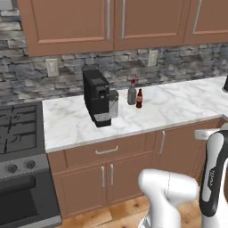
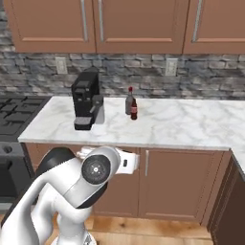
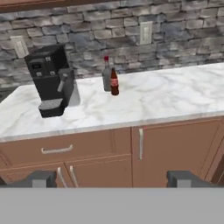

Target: Move the drinks to the dining counter.

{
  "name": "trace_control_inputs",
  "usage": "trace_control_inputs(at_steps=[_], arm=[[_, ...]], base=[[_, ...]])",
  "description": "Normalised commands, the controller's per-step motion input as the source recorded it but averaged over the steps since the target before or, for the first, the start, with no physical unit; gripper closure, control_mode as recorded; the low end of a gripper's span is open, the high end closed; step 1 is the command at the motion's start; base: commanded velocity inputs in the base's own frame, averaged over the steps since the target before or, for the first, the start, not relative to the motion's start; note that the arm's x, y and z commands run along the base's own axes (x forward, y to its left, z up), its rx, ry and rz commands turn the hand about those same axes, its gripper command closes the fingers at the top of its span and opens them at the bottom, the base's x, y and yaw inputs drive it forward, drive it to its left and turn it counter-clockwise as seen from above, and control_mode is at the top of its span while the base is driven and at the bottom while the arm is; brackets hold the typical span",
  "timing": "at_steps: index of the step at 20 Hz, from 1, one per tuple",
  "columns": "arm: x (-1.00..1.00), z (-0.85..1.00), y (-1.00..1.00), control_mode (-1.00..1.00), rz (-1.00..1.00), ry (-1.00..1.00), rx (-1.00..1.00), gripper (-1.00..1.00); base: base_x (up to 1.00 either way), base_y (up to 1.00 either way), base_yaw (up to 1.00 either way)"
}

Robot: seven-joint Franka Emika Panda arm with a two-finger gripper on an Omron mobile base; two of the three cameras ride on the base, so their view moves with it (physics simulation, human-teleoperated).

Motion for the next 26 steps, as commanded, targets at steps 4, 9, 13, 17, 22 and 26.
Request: trace_control_inputs(at_steps=[4, 9, 13, 17, 22, 26], arm=[[0.0, 0.0, 0.0, 1.0, 0.0, 0.0, 0.0, -1.0], [0.0, 0.0, 0.0, 1.0, 0.0, 0.0, 0.0, -1.0], [0.0, 0.0, 0.0, 1.0, 0.0, 0.0, 0.0, -1.0], [0.0, 0.0, 0.0, 1.0, 0.0, 0.0, 0.0, -1.0], [0.0, 0.0, 0.0, 1.0, 0.0, 0.0, 0.0, -1.0], [0.0, 0.0, 0.0, 1.0, 0.0, 0.0, 0.0, -1.0]], base=[[0.21, -0.56, 0.2], [0.73, 0.18, 0.18], [0.96, 0.43, 0.2], [0.98, 0.16, 0.2], [0.76, 0.0, 0.11], [0.36, -0.01, 0.08]])
